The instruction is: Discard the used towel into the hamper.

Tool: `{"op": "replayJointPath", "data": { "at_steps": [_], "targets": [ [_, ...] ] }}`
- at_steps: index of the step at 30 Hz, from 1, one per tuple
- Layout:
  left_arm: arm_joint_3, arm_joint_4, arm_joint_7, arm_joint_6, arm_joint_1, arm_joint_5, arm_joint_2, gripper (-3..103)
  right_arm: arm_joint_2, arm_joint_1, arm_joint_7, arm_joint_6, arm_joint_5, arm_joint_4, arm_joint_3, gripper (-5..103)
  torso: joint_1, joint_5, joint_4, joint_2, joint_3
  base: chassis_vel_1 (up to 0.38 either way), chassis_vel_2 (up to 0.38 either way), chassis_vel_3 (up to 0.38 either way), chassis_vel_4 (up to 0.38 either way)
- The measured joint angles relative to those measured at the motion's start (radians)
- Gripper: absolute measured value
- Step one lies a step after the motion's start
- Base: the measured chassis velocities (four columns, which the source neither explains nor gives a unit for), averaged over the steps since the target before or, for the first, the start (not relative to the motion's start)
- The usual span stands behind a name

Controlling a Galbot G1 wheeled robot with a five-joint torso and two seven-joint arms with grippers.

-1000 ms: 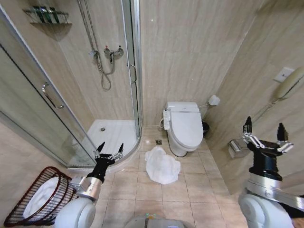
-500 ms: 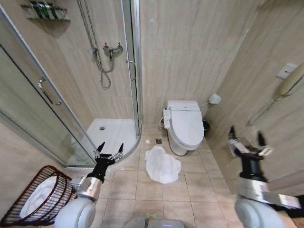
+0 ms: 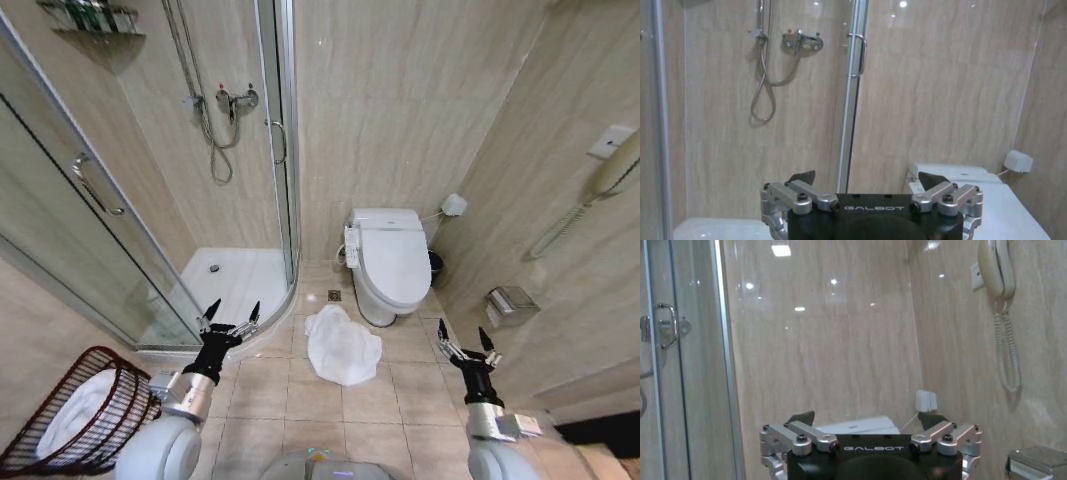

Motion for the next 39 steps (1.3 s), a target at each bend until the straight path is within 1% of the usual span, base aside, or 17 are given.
{"op": "replayJointPath", "data": {
  "at_steps": [3, 8, 11, 12, 16, 18, 20, 23, 28, 31, 39],
  "targets": [
    [0.000, 0.000, 0.000, 0.000, 0.000, 0.000, 0.000, 100, 0.006, -0.008, -0.001, 0.016, -0.005, -0.004, -0.005, 100, -0.009, 0.0001, 0.0000, -0.020, -0.011, 0.000, 0.000, 0.000, 0.000],
    [0.000, 0.000, 0.000, 0.000, 0.000, 0.000, 0.000, 100, 0.020, -0.007, -0.001, 0.017, -0.007, -0.002, -0.001, 100, -0.019, 0.0002, 0.0000, -0.040, -0.021, 0.000, 0.000, 0.000, 0.000],
    [0.000, 0.000, 0.000, 0.000, 0.000, 0.000, 0.000, 100, 0.041, 0.001, 0.001, -0.015, -0.011, 0.022, 0.021, 100, -0.027, 0.0000, 0.0000, -0.059, -0.032, 0.000, 0.000, 0.000, 0.000],
    [0.000, 0.000, 0.000, 0.000, 0.000, 0.000, 0.000, 100, 0.041, 0.001, 0.001, -0.015, -0.011, 0.022, 0.021, 100, -0.027, 0.0000, 0.0000, -0.059, -0.032, 0.000, 0.000, 0.000, 0.000],
    [0.000, 0.000, 0.000, 0.000, 0.000, 0.000, 0.000, 100, 0.085, 0.015, 0.015, -0.066, -0.026, 0.084, 0.034, 100, -0.038, 0.0000, 0.0000, -0.086, -0.047, 0.000, 0.000, 0.000, 0.000],
    [0.000, 0.000, 0.000, 0.000, 0.000, 0.000, 0.000, 100, 0.087, 0.013, 0.016, -0.072, -0.023, 0.099, 0.027, 100, -0.041, -0.0001, 0.0000, -0.092, -0.051, 0.000, 0.000, 0.000, 0.000],
    [0.000, 0.000, 0.000, 0.000, 0.000, 0.000, 0.000, 100, 0.083, 0.010, 0.018, -0.073, -0.020, 0.107, 0.019, 100, -0.044, 0.0000, 0.0000, -0.098, -0.054, 0.000, 0.000, 0.000, 0.000],
    [0.000, 0.000, 0.000, 0.000, 0.000, 0.000, 0.000, 100, 0.040, -0.019, 0.018, -0.066, 0.009, 0.124, 0.013, 100, -0.053, -0.0002, -0.0001, -0.119, -0.066, 0.000, 0.000, 0.000, 0.000],
    [0.000, 0.000, 0.000, 0.000, 0.000, 0.000, 0.000, 100, 0.027, -0.026, 0.017, -0.053, 0.025, 0.127, 0.020, 100, -0.060, 0.0001, -0.0001, -0.134, -0.074, 0.000, 0.000, 0.000, 0.000],
    [0.000, 0.000, 0.000, 0.000, 0.000, 0.000, 0.000, 100, 0.014, -0.026, 0.021, -0.042, 0.034, 0.124, 0.028, 100, -0.068, 0.0001, 0.0000, -0.152, -0.084, 0.035, 0.051, 0.054, 0.050],
    [0.000, 0.000, 0.000, 0.000, 0.000, 0.000, 0.000, 100, 0.010, -0.038, 0.034, -0.020, 0.033, 0.119, 0.039, 100, -0.081, 0.0002, 0.0002, -0.181, -0.100, 0.057, 0.064, 0.058, 0.068]
  ]
}}
